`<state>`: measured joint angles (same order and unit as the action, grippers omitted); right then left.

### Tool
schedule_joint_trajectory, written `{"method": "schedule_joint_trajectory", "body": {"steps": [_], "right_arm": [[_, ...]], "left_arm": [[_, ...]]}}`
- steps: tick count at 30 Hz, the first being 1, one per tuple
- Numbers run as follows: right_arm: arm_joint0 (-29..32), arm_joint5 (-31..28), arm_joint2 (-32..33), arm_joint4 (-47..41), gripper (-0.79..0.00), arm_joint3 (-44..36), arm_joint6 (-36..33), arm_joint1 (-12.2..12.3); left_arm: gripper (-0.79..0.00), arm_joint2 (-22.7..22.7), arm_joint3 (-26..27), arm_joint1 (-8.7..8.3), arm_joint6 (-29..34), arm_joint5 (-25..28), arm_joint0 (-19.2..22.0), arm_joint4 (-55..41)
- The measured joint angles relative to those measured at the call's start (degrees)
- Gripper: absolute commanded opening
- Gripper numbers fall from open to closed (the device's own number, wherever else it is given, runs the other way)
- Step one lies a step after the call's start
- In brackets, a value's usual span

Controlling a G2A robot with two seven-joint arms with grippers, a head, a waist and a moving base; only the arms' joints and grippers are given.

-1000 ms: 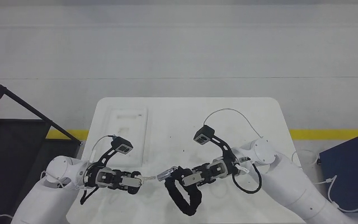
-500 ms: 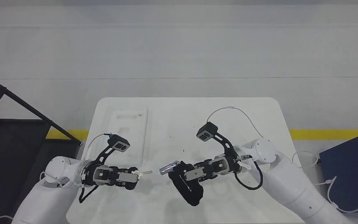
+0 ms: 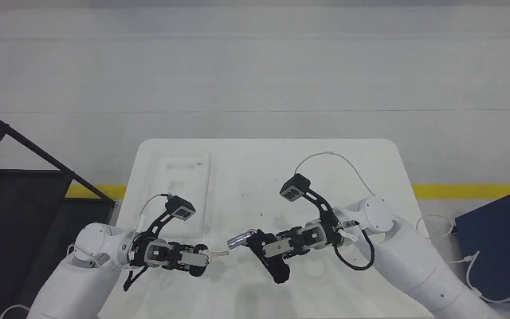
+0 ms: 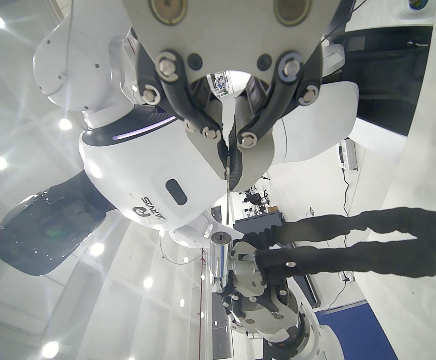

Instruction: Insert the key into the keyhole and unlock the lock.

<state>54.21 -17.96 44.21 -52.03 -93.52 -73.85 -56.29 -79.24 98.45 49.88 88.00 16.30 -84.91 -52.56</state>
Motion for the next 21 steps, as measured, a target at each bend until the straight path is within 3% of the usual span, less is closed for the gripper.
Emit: {"method": "schedule_joint_trajectory", "body": {"steps": [21], "right_arm": [[3.5,0.1,3.2,0.9,-0.785,-1.9,3.0,-0.2]], "left_arm": [[-0.785,-4.7,1.5,1.29,0.0,0.0,-2.7,-2.6]]}}
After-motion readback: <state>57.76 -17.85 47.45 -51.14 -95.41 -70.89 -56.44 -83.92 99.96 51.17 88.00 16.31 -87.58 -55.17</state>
